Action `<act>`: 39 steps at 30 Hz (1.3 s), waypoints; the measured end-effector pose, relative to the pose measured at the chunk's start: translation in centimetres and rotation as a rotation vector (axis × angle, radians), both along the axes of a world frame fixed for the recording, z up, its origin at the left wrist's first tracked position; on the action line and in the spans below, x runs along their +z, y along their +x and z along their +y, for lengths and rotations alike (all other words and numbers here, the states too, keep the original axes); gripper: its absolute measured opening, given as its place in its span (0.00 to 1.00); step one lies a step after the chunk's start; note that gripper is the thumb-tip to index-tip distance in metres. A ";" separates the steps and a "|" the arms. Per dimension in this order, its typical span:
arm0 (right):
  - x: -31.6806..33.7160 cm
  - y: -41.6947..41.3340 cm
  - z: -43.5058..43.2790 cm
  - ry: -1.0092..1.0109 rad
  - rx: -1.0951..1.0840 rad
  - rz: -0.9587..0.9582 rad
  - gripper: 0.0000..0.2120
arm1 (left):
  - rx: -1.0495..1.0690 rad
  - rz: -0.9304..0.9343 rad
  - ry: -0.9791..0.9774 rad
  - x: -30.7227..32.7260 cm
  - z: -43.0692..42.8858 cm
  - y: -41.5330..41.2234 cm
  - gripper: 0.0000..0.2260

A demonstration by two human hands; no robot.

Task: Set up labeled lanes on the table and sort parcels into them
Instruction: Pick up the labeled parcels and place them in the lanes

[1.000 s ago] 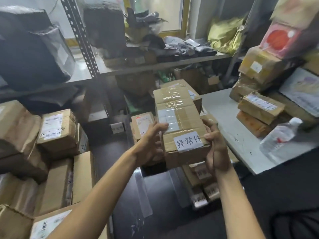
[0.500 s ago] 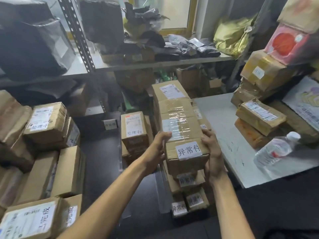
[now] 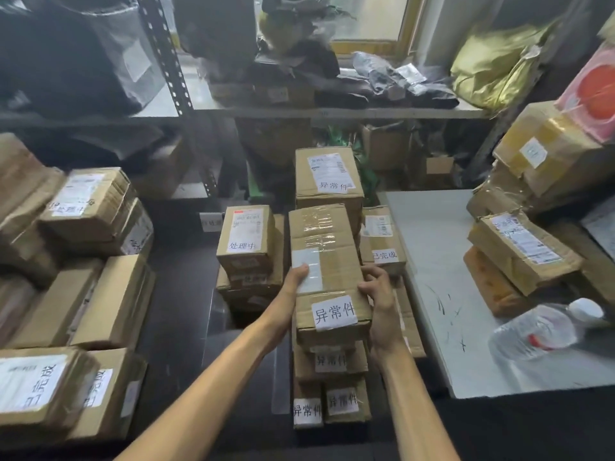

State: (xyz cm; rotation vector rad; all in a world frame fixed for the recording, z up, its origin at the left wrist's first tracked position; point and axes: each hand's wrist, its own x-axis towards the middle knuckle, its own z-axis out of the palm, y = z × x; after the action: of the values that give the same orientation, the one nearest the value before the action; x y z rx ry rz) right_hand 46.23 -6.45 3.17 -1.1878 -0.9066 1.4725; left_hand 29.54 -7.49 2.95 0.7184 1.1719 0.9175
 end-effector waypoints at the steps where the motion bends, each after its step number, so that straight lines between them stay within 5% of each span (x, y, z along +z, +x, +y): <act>1: 0.0 -0.1 0.1 0.001 0.010 -0.014 0.21 | 0.018 -0.007 -0.006 -0.1 0.0 0.0 0.21; 28: 1.6 0.2 0.1 -0.039 -0.002 -0.219 0.17 | 0.065 0.199 -0.032 1.4 -0.1 0.0 0.20; 31: 2.8 -0.2 -0.7 0.095 -0.082 -0.282 0.19 | 0.084 0.236 -0.015 2.1 -0.6 -0.4 0.18; 35: 6.7 -1.6 -1.4 0.362 -0.179 -0.131 0.14 | 0.181 0.329 0.084 4.4 -1.4 -1.9 0.25; 39: 10.6 -5.6 -1.9 0.536 -0.008 -0.164 0.10 | 0.273 0.366 0.281 8.7 -1.9 -4.8 0.11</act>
State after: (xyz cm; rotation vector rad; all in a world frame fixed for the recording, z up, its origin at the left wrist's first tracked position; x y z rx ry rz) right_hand 40.66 -8.32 13.76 -0.9130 -1.3070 1.0369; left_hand 24.74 -9.38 11.70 0.9989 1.5061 1.2309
